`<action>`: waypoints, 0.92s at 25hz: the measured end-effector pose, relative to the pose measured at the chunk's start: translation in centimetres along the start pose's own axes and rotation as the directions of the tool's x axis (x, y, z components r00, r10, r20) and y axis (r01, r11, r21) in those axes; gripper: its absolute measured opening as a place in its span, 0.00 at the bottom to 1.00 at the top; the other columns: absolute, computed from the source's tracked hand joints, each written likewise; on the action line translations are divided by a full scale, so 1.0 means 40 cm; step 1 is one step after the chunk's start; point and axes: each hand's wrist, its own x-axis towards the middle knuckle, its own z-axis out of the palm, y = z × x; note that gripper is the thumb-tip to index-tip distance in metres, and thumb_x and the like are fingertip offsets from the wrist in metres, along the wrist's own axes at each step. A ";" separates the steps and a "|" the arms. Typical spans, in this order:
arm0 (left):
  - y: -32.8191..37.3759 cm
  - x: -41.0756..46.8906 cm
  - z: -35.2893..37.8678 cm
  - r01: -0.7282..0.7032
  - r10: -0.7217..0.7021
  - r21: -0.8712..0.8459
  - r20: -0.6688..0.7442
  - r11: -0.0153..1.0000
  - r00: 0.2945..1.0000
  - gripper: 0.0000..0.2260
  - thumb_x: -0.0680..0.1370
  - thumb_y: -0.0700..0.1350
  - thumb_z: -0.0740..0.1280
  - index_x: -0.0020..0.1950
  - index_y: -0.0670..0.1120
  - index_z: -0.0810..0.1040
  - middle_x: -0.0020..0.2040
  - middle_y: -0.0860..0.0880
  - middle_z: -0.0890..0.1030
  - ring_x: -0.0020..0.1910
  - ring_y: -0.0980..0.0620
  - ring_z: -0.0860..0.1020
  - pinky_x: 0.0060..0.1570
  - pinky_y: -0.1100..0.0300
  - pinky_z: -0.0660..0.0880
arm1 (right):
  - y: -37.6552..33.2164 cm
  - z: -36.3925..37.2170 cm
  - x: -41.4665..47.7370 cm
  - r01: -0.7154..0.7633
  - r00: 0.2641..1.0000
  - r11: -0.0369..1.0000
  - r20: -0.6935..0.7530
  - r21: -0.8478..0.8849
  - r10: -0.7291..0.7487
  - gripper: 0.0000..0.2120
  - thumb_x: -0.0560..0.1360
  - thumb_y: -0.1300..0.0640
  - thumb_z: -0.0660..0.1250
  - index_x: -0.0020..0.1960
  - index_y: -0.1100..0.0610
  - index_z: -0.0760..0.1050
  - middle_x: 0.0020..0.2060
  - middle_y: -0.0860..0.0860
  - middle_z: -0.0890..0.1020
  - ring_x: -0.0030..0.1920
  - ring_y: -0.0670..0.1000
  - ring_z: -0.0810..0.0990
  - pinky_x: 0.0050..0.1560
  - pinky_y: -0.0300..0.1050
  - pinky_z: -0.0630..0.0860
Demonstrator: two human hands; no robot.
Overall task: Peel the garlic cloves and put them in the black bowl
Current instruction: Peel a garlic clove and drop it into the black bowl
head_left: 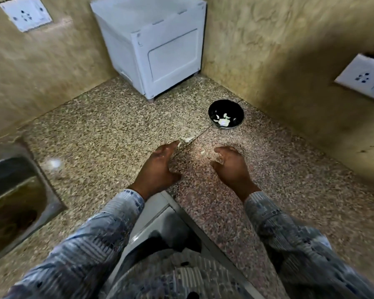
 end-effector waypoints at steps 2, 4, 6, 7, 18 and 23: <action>-0.021 0.042 0.015 0.061 -0.060 -0.014 0.048 0.998 0.997 0.45 0.69 0.49 0.81 0.81 0.49 0.61 0.77 0.46 0.69 0.75 0.46 0.68 0.67 0.66 0.61 | 0.024 0.017 0.060 -0.008 0.997 0.996 0.072 -0.084 0.014 0.22 0.76 0.53 0.74 0.68 0.59 0.79 0.66 0.58 0.80 0.67 0.59 0.77 0.70 0.48 0.70; -0.048 0.078 0.020 0.122 -0.120 -0.022 0.070 0.992 0.990 0.43 0.70 0.53 0.77 0.81 0.48 0.62 0.75 0.43 0.69 0.74 0.44 0.68 0.68 0.60 0.64 | 0.033 0.043 0.122 -0.054 0.989 0.994 0.133 -0.098 0.067 0.20 0.78 0.53 0.72 0.69 0.55 0.78 0.69 0.55 0.77 0.70 0.57 0.74 0.72 0.48 0.69; -0.082 0.125 0.018 0.170 -0.172 0.034 0.096 0.985 0.980 0.41 0.71 0.57 0.69 0.81 0.44 0.62 0.75 0.39 0.69 0.74 0.40 0.67 0.70 0.54 0.65 | 0.041 0.086 0.191 -0.072 0.979 0.989 0.180 -0.127 0.094 0.19 0.79 0.55 0.69 0.70 0.53 0.77 0.71 0.55 0.76 0.72 0.56 0.73 0.73 0.48 0.68; -0.102 0.153 0.019 0.199 -0.204 0.058 0.111 0.978 0.973 0.39 0.72 0.57 0.67 0.81 0.43 0.62 0.74 0.38 0.70 0.74 0.39 0.68 0.71 0.53 0.66 | 0.043 0.107 0.222 -0.061 0.974 0.985 0.207 -0.164 0.095 0.19 0.79 0.57 0.68 0.70 0.54 0.77 0.70 0.56 0.76 0.72 0.57 0.72 0.73 0.49 0.68; -0.205 0.490 0.131 0.107 -0.139 0.195 0.160 0.975 0.977 0.13 0.74 0.51 0.72 0.51 0.42 0.82 0.48 0.43 0.84 0.51 0.41 0.82 0.49 0.52 0.77 | 0.076 0.219 0.296 -0.220 0.951 0.948 0.165 -0.228 0.260 0.07 0.80 0.58 0.62 0.54 0.53 0.79 0.49 0.51 0.79 0.50 0.56 0.81 0.43 0.45 0.76; -0.217 0.526 0.164 0.032 -0.111 0.308 0.240 0.951 0.965 0.10 0.74 0.47 0.70 0.52 0.45 0.84 0.49 0.44 0.86 0.53 0.42 0.84 0.51 0.52 0.79 | -0.005 0.112 0.365 -0.442 0.861 0.858 -0.144 0.263 0.488 0.06 0.78 0.58 0.64 0.46 0.51 0.79 0.39 0.50 0.85 0.41 0.55 0.83 0.42 0.51 0.81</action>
